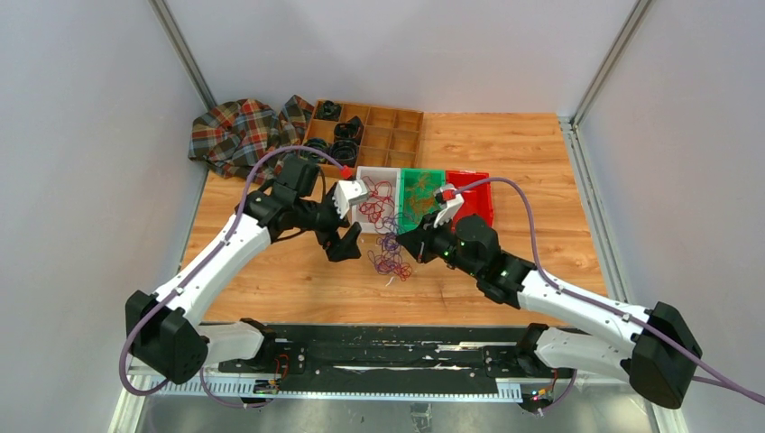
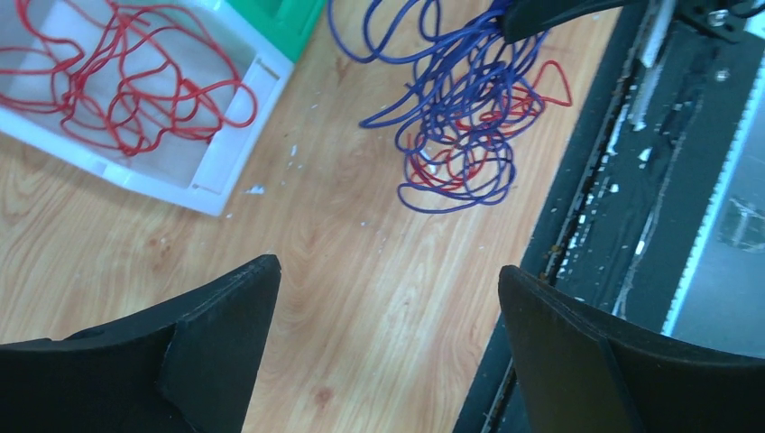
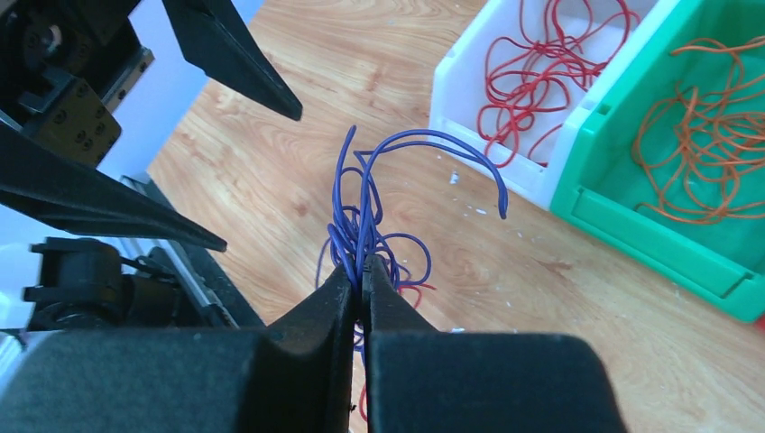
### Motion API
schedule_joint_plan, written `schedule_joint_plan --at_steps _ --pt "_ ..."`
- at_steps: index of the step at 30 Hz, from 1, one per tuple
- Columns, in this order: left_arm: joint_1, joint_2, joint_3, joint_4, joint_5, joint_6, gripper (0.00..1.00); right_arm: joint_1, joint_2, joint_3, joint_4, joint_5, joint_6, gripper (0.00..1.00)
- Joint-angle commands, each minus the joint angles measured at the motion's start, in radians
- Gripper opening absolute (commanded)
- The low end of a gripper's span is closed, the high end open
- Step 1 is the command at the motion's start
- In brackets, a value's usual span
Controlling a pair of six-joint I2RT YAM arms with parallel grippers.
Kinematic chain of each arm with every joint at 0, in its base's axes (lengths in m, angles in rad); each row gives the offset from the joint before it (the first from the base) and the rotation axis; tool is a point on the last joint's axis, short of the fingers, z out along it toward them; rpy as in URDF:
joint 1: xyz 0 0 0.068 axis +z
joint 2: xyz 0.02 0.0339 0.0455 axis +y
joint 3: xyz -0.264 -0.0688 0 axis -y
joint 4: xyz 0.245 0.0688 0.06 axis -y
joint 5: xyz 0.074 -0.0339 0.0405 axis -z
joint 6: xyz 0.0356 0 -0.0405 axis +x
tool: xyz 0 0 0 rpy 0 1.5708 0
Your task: Untangle the cables
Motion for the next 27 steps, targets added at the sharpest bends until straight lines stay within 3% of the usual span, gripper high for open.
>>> schedule_joint_plan --at_steps 1,8,16,27 --pt "0.005 -0.032 0.013 -0.034 0.124 0.018 0.95 0.000 -0.046 -0.005 0.084 -0.052 0.067 0.01" --pt "0.005 -0.022 0.050 -0.049 0.204 -0.014 0.90 -0.007 -0.024 0.003 0.134 -0.169 0.125 0.01" --pt "0.005 -0.025 0.063 -0.048 0.232 -0.009 0.68 -0.007 -0.014 -0.003 0.155 -0.219 0.139 0.01" --pt "0.005 0.003 0.099 -0.085 0.184 0.124 0.47 -0.007 0.024 0.026 0.154 -0.315 0.134 0.01"
